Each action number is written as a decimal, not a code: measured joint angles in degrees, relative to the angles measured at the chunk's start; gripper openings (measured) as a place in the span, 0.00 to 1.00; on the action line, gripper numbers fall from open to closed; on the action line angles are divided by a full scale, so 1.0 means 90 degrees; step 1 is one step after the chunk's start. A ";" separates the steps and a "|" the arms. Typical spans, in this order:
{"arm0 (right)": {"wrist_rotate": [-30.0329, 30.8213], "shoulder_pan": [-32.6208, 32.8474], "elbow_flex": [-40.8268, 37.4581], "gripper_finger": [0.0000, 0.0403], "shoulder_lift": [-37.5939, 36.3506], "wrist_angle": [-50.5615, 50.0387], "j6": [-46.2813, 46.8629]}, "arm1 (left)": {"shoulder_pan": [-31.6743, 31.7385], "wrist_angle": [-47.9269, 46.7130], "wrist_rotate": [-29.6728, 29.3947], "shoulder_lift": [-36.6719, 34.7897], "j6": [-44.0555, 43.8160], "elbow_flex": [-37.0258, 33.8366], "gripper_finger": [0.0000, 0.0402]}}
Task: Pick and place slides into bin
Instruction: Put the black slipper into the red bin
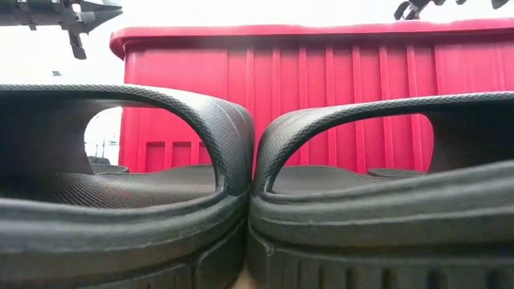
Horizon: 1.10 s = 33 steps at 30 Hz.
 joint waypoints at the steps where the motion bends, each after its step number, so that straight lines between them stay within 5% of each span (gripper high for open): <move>1: 0.0005 0.0016 0.0058 0.00 0.0066 -0.0042 0.0011 | 0.0001 -0.0001 0.0002 0.0000 0.0050 0.0000 0.09; 7: 0.0030 0.0515 0.0895 0.00 0.0933 -0.0493 0.0033 | 0.0001 -0.0059 0.0093 0.0000 0.0033 0.0000 0.09; 12: 0.0388 0.1213 0.2345 0.02 0.1923 -0.2141 -0.0515 | 0.0001 -0.0281 0.0601 0.0000 0.0036 0.0000 0.09; 21: 0.0845 0.2486 0.4916 0.25 0.3429 -0.5223 -0.0627 | 0.0001 -0.0761 0.1000 0.0000 -0.0041 0.0000 0.09; 28: 0.0565 0.3930 0.5195 0.39 0.3914 -0.6274 -0.0040 | 0.0001 -0.0936 0.1006 -0.0002 -0.0169 0.0000 0.09; 33: 0.1120 0.5306 0.4982 0.39 0.4150 -0.6282 0.0141 | 0.0001 -0.0979 0.1009 -0.0001 -0.0230 0.0000 0.09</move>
